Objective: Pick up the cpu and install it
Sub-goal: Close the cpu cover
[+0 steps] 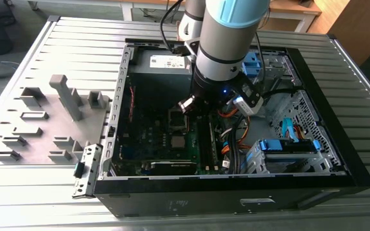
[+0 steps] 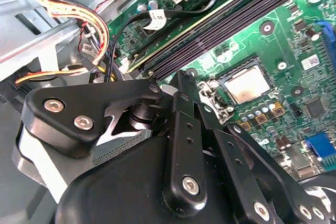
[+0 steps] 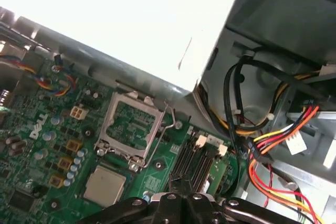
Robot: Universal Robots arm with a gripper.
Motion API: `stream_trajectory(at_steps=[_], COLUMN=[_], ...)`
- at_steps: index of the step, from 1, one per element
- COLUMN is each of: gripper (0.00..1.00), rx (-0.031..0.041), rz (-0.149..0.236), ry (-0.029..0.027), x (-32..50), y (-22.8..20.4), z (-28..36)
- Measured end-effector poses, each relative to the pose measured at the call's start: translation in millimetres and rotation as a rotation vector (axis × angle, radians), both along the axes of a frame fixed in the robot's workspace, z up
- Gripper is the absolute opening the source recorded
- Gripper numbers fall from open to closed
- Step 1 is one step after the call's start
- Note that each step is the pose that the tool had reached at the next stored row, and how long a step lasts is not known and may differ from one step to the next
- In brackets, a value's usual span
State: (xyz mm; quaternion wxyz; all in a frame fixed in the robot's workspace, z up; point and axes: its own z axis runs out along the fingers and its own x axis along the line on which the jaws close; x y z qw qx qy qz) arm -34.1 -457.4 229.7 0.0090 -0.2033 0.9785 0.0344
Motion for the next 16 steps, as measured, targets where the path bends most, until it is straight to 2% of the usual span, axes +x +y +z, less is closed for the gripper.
stream_trajectory(at_steps=[5,16], gripper=[0.11,0.11], rx=[0.0000,0.0003], rz=[0.001,0.001], ry=[0.0000,-0.0001], x=[-1.7,-3.5], y=[2.3,3.5], z=[-2.2,-2.6])
